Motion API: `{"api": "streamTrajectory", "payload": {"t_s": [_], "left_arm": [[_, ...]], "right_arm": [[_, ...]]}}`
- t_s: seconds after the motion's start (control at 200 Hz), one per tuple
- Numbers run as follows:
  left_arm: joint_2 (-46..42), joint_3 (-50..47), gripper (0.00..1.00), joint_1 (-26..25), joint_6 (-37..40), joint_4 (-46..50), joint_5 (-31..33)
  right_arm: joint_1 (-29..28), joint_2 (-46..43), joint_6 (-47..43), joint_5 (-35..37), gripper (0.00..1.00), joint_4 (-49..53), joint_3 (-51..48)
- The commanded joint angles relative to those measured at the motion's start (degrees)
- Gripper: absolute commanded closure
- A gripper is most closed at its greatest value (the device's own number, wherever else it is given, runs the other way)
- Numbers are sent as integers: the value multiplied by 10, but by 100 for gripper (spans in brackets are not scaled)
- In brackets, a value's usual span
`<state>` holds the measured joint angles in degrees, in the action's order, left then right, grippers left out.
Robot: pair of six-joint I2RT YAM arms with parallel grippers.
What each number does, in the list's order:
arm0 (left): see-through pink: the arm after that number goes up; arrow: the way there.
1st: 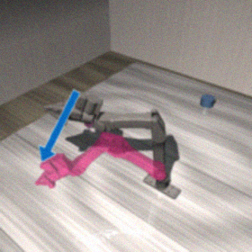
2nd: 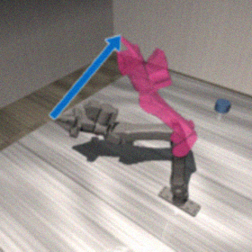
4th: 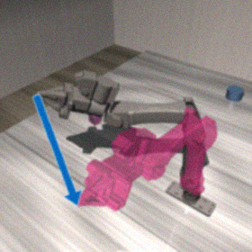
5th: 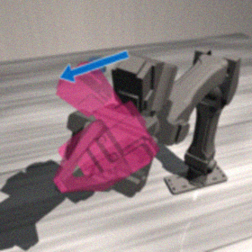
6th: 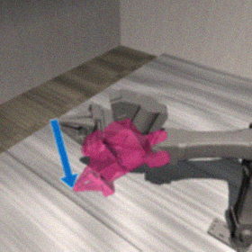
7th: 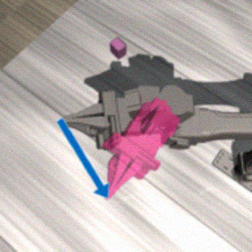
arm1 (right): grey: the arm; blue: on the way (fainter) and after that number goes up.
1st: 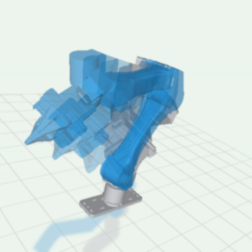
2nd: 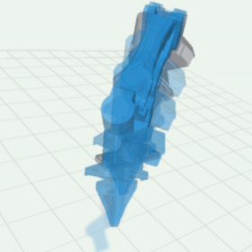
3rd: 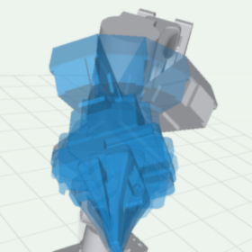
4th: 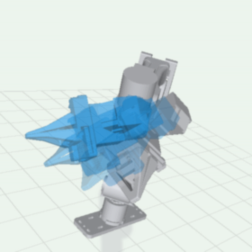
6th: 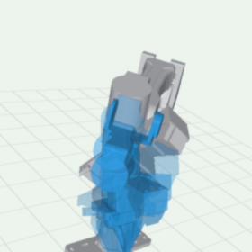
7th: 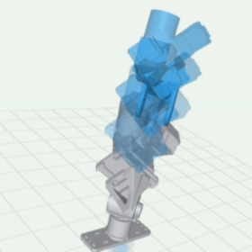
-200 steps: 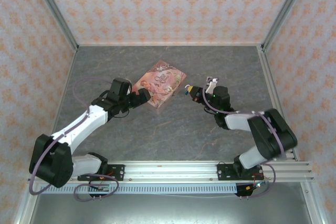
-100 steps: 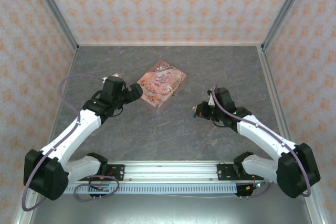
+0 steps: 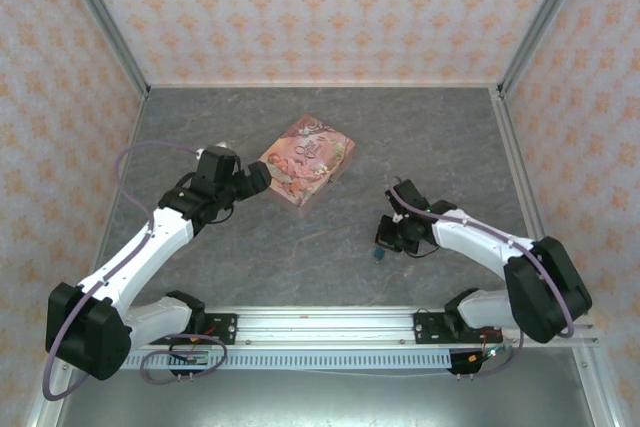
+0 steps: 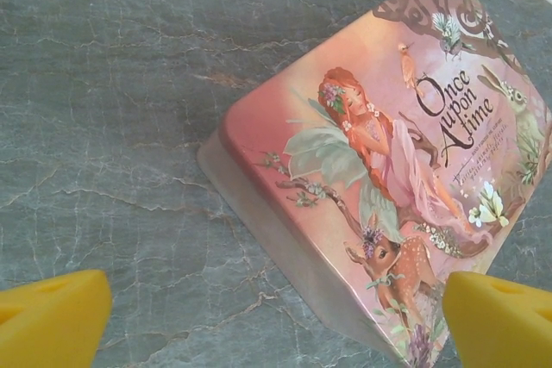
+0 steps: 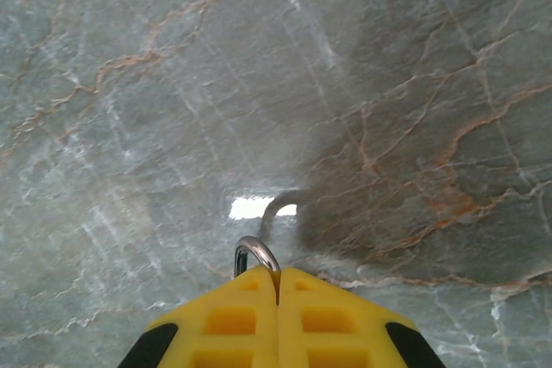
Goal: Unlock a padlock with a key
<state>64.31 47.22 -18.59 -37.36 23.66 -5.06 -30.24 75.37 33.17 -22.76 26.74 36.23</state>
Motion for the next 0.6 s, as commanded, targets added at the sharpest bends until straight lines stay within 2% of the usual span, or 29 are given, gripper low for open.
{"api": "streamTrajectory", "payload": {"t_s": [0.0,0.18,0.34,0.485,0.596], "left_arm": [[0,15,1,7,17,21,14],[-10,33,1,12,32,36,33],[-29,49,1,18,56,38,75],[-62,43,1,21,64,24,185],[-102,9,0,22,110,-28,274]], "right_arm": [[-4,-11,4,41,83,-13,17],[0,-72,-36,132,61,53,59],[24,-165,-87,218,48,90,84],[45,-245,-148,308,32,79,77],[60,-308,-203,362,20,29,42]]}}
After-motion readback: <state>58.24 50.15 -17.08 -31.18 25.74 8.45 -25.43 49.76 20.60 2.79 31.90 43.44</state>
